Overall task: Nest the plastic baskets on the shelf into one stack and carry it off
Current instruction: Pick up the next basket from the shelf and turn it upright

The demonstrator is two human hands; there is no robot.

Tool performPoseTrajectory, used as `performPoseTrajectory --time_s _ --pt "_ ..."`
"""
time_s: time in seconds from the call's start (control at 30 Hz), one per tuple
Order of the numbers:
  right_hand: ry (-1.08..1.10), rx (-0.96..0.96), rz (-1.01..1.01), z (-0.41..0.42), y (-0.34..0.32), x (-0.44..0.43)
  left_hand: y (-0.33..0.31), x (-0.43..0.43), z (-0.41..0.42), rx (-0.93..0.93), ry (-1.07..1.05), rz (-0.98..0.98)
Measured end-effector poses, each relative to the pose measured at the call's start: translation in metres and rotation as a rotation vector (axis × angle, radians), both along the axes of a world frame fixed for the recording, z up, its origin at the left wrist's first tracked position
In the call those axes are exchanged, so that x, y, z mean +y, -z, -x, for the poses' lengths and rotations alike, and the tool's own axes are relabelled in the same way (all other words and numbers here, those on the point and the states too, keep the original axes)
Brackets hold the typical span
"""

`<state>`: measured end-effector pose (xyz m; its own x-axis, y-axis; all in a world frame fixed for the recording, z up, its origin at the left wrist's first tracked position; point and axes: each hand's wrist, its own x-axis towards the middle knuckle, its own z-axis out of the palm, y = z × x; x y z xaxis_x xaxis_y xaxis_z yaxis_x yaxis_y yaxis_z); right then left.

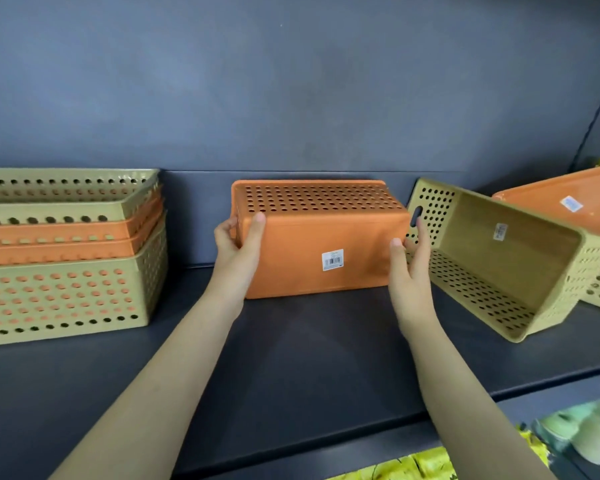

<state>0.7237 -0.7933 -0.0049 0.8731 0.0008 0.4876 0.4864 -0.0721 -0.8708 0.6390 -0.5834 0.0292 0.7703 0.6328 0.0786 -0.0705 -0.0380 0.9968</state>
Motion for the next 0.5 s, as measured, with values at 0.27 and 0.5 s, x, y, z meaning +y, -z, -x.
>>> performPoseTrajectory --time_s 0.27,0.5 --pt "-0.020 0.057 -0.029 0.012 -0.002 -0.004 0.006 0.004 0.019 -0.092 0.012 0.075" --pt "-0.001 0.180 -0.139 0.013 -0.003 -0.010 0.002 -0.002 0.026 -0.177 0.109 0.048"
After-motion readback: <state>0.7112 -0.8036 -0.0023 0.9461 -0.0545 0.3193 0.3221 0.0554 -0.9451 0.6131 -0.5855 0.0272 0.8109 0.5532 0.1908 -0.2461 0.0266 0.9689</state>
